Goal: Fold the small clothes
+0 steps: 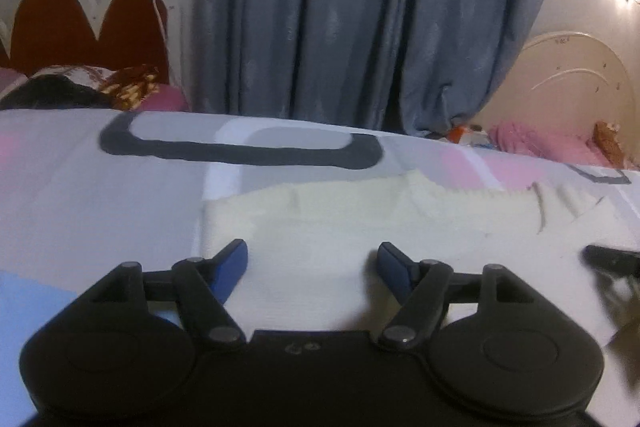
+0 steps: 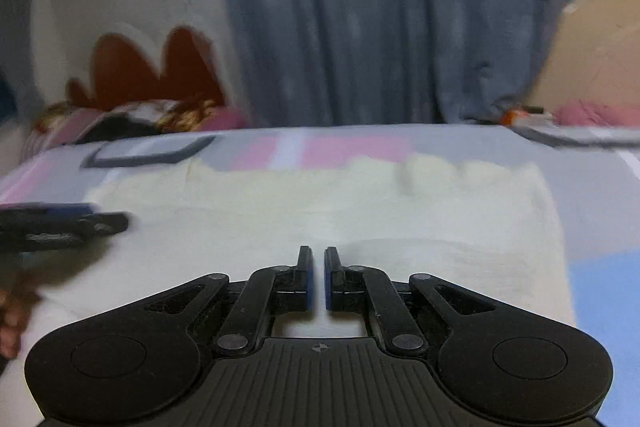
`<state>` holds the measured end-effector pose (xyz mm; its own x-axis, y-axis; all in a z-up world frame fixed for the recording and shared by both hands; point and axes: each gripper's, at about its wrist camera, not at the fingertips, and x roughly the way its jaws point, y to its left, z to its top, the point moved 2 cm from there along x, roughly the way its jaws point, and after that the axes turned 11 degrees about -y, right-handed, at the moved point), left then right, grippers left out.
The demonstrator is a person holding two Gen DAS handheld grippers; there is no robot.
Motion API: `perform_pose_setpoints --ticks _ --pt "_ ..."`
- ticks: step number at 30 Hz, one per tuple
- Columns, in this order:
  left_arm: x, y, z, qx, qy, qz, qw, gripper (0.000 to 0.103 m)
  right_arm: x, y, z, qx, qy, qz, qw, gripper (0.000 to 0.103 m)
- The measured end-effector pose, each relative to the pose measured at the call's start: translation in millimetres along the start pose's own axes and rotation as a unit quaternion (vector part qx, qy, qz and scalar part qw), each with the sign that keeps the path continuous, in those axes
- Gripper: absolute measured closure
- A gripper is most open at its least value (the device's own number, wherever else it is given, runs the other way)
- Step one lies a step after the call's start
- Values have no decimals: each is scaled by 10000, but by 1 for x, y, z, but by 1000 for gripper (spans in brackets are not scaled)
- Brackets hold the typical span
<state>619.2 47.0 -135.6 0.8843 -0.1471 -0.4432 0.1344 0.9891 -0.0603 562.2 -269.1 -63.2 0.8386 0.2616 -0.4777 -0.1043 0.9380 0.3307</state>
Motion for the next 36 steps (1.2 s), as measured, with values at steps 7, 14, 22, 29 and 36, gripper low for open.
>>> perform_pose_setpoints --ticks 7,14,22,29,36 --pt "-37 -41 -14 650 -45 -240 9976 32 -28 -2 1 -661 -181 -649 9955 48" --pt "-71 -35 -24 546 -76 -48 9985 36 -78 -29 -9 -493 -438 -621 9959 48" --pt "-67 -30 -35 433 25 10 9991 33 -63 -46 -17 -259 49 -807 9964 61" --pt "-68 -28 -35 487 44 -15 9988 32 -72 -38 -15 -68 155 -420 9990 98" --pt "-73 -32 -30 709 63 75 9974 38 -79 -41 -20 -191 88 -553 9982 98"
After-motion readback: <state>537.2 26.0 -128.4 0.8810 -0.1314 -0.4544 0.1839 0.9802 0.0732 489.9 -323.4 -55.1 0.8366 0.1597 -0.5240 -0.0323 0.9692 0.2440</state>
